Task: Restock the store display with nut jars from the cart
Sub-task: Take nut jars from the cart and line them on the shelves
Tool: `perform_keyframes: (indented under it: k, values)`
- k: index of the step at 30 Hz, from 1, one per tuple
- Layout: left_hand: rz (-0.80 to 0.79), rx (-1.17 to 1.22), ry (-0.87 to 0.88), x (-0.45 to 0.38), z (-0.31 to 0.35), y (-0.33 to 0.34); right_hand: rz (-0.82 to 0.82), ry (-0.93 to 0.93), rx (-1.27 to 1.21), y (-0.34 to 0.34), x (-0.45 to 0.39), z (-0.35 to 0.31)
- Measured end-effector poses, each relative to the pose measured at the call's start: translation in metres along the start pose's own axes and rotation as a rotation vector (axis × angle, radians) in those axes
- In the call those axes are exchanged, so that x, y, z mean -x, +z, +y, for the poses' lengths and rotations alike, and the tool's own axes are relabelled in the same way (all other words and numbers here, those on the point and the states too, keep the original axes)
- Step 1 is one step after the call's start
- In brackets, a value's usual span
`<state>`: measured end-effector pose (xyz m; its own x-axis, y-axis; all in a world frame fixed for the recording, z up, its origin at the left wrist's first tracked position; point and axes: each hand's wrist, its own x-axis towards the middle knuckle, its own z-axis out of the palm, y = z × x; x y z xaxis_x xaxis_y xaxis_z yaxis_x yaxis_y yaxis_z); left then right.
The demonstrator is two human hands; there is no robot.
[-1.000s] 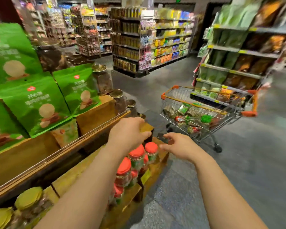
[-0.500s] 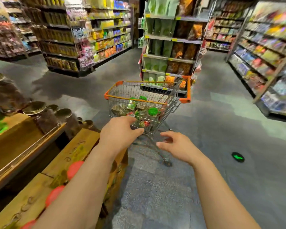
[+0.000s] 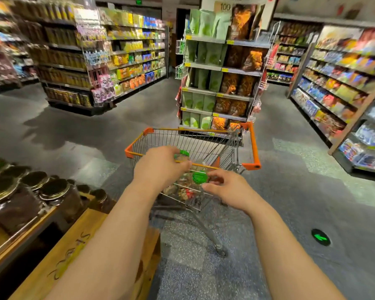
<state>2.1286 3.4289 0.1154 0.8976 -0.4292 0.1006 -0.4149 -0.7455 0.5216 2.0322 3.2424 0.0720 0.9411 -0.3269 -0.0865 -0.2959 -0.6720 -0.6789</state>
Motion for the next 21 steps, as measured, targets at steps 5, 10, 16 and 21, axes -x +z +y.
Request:
perform_keyframes:
  k: [5, 10, 16, 21]
  values:
    - [0.017, -0.001, -0.011, -0.091, -0.016, -0.018, 0.019, -0.023, -0.029, -0.015, -0.092, -0.016]
    - [0.014, -0.012, -0.056, -0.163, -0.038, -0.015, -0.047, -0.005, -0.034, -0.008, -0.159, -0.012]
    - [-0.008, -0.066, -0.136, -0.229, -0.066, 0.002, -0.089, -0.012, -0.041, -0.004, -0.244, -0.001]
    - [-0.025, -0.048, -0.274, -0.289, -0.095, 0.016, -0.200, -0.036, -0.079, 0.010, -0.335, 0.005]
